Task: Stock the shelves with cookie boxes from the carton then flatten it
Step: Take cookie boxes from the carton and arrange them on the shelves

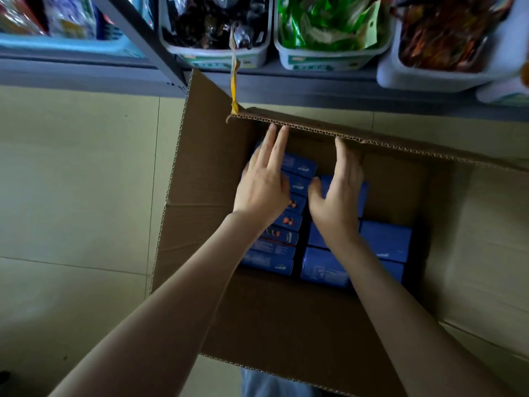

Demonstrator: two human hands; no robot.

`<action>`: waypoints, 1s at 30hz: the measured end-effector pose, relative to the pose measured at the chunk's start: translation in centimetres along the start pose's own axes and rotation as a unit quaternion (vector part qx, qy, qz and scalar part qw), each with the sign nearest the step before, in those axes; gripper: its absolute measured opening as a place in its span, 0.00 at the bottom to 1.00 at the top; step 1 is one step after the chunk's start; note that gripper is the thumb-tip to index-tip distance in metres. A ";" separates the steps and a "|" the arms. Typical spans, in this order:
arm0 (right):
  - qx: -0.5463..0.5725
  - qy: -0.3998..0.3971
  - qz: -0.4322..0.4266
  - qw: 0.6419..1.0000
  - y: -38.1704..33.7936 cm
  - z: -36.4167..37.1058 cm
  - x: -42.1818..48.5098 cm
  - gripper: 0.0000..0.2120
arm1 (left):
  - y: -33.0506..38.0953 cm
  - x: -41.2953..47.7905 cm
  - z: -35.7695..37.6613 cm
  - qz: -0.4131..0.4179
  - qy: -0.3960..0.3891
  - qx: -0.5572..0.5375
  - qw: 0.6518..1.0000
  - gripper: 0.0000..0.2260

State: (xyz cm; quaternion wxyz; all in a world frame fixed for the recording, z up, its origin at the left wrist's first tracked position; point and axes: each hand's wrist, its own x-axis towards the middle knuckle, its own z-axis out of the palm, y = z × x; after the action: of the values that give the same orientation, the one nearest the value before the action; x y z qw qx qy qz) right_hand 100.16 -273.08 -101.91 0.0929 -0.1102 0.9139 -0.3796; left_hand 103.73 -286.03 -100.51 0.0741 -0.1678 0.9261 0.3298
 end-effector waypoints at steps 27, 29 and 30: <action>-0.282 -0.299 -0.026 0.911 7.9 5.2 7.2 0.30 | -5.2 7.5 2.4 0.068 0.013 0.304 0.950 0.45; -0.289 -0.327 -0.035 0.899 8.6 6.4 8.0 0.29 | -6.2 7.7 3.0 0.070 0.030 0.330 0.941 0.46; -0.289 -0.336 -0.042 0.896 8.9 7.0 8.3 0.27 | -6.5 7.7 3.3 0.071 0.036 0.339 0.937 0.46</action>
State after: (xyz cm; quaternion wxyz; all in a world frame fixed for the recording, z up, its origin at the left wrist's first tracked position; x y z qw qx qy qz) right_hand 92.81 -273.88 -113.82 0.3425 -0.2914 0.8921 -0.0429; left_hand 98.96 -290.60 -108.78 0.0693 -0.0782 0.9945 -0.0054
